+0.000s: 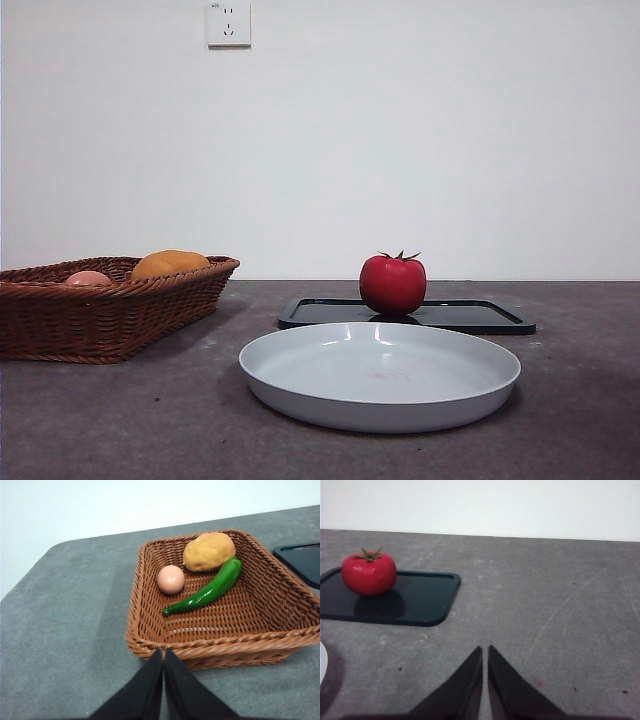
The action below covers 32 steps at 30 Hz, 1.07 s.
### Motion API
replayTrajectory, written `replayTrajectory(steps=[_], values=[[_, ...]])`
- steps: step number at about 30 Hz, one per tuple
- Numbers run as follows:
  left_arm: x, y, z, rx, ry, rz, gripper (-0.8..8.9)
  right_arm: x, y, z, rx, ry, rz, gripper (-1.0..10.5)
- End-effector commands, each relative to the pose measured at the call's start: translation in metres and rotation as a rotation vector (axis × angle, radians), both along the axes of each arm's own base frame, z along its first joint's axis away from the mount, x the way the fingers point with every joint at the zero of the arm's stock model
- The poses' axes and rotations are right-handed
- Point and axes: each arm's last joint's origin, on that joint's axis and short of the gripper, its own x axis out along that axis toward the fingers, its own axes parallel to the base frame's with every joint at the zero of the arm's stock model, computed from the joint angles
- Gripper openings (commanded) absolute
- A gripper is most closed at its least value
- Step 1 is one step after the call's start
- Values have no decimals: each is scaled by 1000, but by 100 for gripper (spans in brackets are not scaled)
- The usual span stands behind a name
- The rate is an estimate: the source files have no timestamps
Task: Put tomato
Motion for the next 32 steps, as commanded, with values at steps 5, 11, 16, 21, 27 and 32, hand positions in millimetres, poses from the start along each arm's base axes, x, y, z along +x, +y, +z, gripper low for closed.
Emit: replayTrajectory(steps=[5, 11, 16, 21, 27, 32], values=[[-1, 0, -6, -2, 46, -1, 7, 0, -1, -4, 26, 34, -21, 6], [-1, 0, -6, -2, 46, -1, 7, 0, -1, -3, 25, 18, -22, 6], [-1, 0, -6, -3, 46, -1, 7, 0, -1, -3, 25, 19, -22, 6], [-1, 0, -6, -3, 46, -1, 7, 0, -1, -3, 25, 19, -22, 7], [-1, 0, -6, -2, 46, -1, 7, 0, -1, -3, 25, 18, -22, 7], [-1, 0, -6, -2, 46, -1, 7, 0, -1, -3, 25, 19, -22, 7]])
